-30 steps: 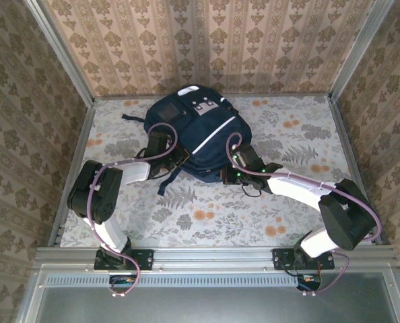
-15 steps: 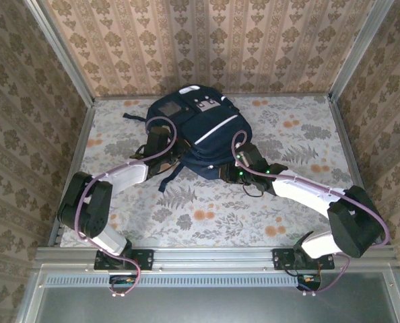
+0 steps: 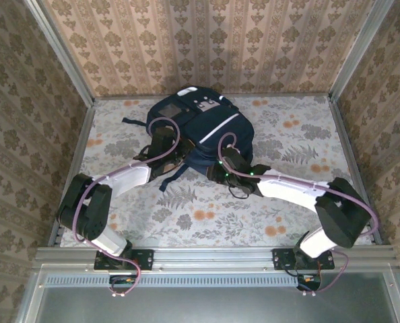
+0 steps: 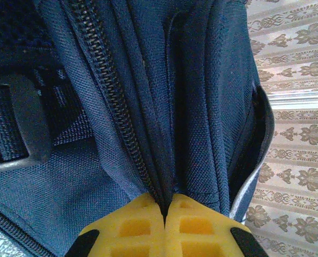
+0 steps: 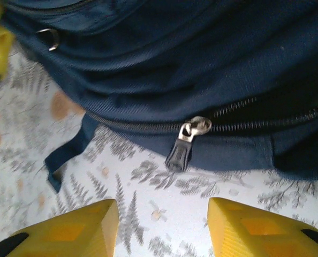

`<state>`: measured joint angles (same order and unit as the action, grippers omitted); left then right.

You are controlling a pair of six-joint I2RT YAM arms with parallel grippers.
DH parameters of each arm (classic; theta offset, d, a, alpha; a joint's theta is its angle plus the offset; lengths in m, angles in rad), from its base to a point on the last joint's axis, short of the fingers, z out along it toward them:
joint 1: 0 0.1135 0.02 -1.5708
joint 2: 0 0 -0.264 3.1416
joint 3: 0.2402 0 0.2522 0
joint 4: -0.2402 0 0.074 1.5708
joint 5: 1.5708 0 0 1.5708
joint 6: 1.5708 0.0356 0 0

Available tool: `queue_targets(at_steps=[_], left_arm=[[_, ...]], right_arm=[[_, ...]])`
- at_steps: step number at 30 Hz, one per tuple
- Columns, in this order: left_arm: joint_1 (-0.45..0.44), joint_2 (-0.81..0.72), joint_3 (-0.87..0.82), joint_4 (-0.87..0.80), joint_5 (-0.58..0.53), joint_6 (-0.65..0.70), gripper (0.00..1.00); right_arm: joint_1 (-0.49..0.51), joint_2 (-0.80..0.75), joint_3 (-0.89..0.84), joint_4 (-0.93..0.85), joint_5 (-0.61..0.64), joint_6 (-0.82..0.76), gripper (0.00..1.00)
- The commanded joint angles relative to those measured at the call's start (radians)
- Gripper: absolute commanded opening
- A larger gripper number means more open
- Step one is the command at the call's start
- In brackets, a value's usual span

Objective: Pack books, pencil case, and school supplies into a backpack

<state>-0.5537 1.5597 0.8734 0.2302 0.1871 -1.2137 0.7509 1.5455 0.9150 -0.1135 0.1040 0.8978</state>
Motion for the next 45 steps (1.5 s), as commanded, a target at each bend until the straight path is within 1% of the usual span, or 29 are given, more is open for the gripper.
queue_targets(at_steps=[1,6,9,11,13,15,16,17,19,23,26,27,29,32,34,38,42,45], left_arm=[[-0.015,-0.058,0.058,0.064,0.005,-0.014,0.00],[-0.015,-0.064,0.059,0.058,0.003,-0.015,0.00],[-0.018,-0.061,0.047,0.069,0.003,-0.021,0.00],[-0.021,-0.059,0.042,0.070,0.002,-0.024,0.00],[-0.020,-0.059,0.035,0.073,-0.001,-0.018,0.00],[-0.016,-0.062,0.035,0.056,-0.007,-0.005,0.00],[-0.013,-0.063,0.036,0.039,-0.012,0.010,0.00],[-0.008,-0.066,0.041,0.017,-0.017,0.024,0.00],[0.008,-0.070,0.036,-0.008,-0.024,0.049,0.00],[0.054,-0.089,0.035,-0.092,-0.039,0.120,0.00],[0.090,-0.102,0.021,-0.142,-0.043,0.159,0.00],[0.117,-0.109,0.014,-0.147,-0.043,0.164,0.00],[0.146,-0.120,-0.001,-0.159,-0.041,0.176,0.00],[0.168,-0.135,-0.009,-0.184,-0.044,0.200,0.00],[0.176,-0.141,-0.013,-0.195,-0.049,0.216,0.00],[0.188,-0.135,-0.004,-0.228,-0.048,0.252,0.00],[0.189,-0.102,0.052,-0.284,-0.040,0.311,0.00],[0.192,-0.032,0.143,-0.343,0.011,0.366,0.00]], right_arm=[[0.003,0.083,0.053,-0.017,0.121,-0.004,0.50],[0.000,0.180,0.081,0.020,0.117,-0.016,0.46],[-0.001,0.211,0.104,0.006,0.161,-0.037,0.44],[-0.005,0.221,0.116,-0.001,0.195,-0.065,0.35],[-0.010,0.224,0.123,0.006,0.199,-0.102,0.19],[-0.011,0.210,0.120,0.009,0.200,-0.139,0.07],[-0.010,0.197,0.110,0.013,0.198,-0.154,0.02],[-0.013,0.185,0.101,0.018,0.193,-0.169,0.00],[-0.014,0.158,0.088,0.007,0.184,-0.207,0.00],[-0.036,0.095,0.053,-0.016,0.111,-0.303,0.00],[-0.066,0.032,0.013,-0.033,0.055,-0.387,0.00],[-0.079,0.016,0.002,-0.038,0.041,-0.406,0.00],[-0.123,-0.014,-0.022,-0.053,-0.023,-0.443,0.00],[-0.190,-0.025,-0.032,-0.092,-0.096,-0.476,0.00],[-0.217,-0.024,-0.023,-0.119,-0.106,-0.505,0.00],[-0.225,0.000,0.014,-0.157,-0.122,-0.593,0.00],[-0.217,0.009,0.037,-0.155,-0.287,-0.702,0.00],[-0.198,-0.004,0.010,-0.063,-0.417,-0.709,0.00]])
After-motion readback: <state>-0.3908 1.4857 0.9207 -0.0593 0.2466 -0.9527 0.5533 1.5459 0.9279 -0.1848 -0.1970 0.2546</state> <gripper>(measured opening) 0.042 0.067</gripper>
